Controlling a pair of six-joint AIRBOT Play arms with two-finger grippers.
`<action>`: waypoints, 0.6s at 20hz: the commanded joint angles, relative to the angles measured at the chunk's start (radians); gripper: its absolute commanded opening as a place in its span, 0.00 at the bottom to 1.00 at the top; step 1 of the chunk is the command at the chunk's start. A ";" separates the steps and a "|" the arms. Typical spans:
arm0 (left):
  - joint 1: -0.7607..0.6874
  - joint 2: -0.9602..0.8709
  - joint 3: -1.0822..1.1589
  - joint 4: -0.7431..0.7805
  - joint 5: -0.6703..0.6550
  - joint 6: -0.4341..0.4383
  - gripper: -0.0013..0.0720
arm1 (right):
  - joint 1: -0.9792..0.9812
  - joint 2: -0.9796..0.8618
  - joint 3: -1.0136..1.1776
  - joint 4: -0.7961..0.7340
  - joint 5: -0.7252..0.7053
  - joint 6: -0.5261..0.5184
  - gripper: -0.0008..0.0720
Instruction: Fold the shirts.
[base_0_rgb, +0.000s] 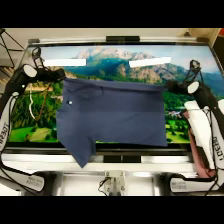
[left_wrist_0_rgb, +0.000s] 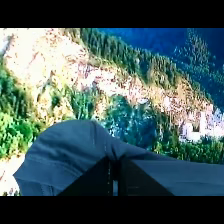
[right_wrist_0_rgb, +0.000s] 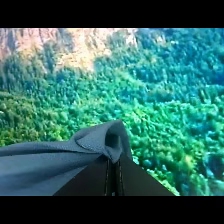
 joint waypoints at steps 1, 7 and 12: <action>0.017 -0.031 0.044 0.057 -0.256 0.001 0.06 | -0.005 -0.008 -0.001 0.011 0.097 -0.008 0.11; 0.009 0.109 -0.198 0.143 -0.521 0.012 0.06 | -0.026 0.035 -0.002 -0.042 0.614 -0.083 0.11; 0.012 0.150 -0.383 0.143 -0.441 0.007 0.06 | -0.026 0.035 -0.005 -0.089 0.652 -0.061 0.11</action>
